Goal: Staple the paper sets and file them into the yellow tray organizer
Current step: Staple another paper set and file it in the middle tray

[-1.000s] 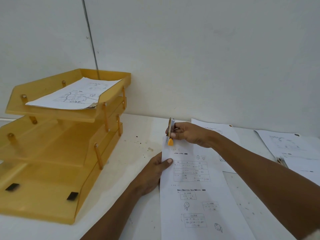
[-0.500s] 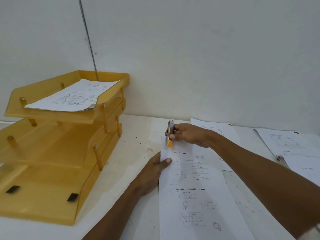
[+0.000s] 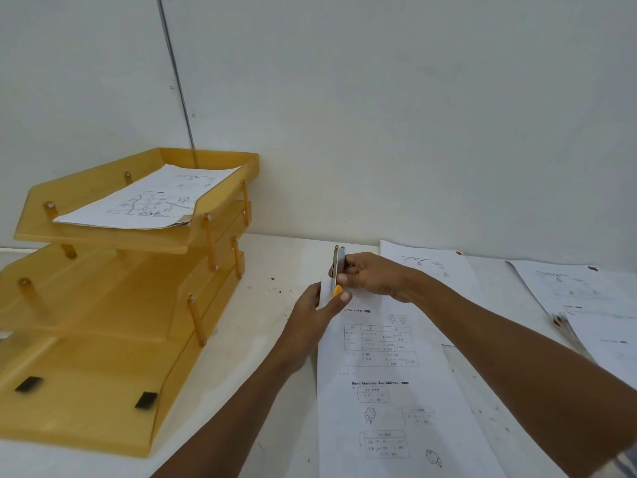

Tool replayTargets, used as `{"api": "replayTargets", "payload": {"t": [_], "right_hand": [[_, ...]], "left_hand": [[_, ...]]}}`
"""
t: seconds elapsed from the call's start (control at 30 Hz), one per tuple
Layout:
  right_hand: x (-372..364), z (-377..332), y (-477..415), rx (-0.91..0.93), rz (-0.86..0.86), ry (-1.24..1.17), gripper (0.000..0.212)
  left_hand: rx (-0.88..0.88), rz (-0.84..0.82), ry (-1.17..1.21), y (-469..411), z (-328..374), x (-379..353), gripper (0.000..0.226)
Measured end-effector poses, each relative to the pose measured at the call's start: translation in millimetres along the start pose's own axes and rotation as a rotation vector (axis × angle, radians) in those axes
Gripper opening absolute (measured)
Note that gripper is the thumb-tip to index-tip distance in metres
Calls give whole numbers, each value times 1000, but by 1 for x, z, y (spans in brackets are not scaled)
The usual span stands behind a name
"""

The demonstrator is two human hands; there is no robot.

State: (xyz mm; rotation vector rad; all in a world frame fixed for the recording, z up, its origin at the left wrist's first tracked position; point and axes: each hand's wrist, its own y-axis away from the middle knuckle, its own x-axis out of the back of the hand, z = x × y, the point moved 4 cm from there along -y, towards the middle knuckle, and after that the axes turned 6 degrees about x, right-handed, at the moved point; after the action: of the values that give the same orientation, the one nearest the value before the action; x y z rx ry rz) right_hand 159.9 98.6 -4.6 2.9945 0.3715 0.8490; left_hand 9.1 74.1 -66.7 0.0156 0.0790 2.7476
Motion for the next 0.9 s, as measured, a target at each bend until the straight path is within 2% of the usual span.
{"api": "replayTargets", "payload": {"t": [0.1, 0.27, 0.37, 0.47, 0.57, 0.67, 0.73, 0.8, 0.9], "right_hand": [[-4, 1, -1, -8, 8, -10, 19], [-11, 4, -1, -26, 20, 1, 19], [-16, 9, -1, -39, 42, -4, 17], [-19, 9, -3, -35, 78, 5, 16], [-18, 8, -6, -59, 79, 12, 11], [-16, 15, -9, -97, 37, 49, 21], [-16, 18, -6, -94, 43, 12, 24], [-12, 17, -3, -65, 145, -137, 24], [8, 14, 3, -10, 340, -294, 24]], "left_hand": [[-30, 124, 10, -8, -4, 0, 25], [-60, 220, -107, -8, -18, -5, 13], [-73, 257, -150, -7, -22, -4, 21], [-72, 273, -178, -10, -24, -3, 19], [-52, 259, -139, -10, -24, -2, 18], [-17, 161, -47, -10, -25, 1, 14], [17, 100, 38, -8, -26, 3, 24], [48, 93, 76, -7, -26, 4, 35], [74, 136, 15, -6, -27, 4, 32]]}}
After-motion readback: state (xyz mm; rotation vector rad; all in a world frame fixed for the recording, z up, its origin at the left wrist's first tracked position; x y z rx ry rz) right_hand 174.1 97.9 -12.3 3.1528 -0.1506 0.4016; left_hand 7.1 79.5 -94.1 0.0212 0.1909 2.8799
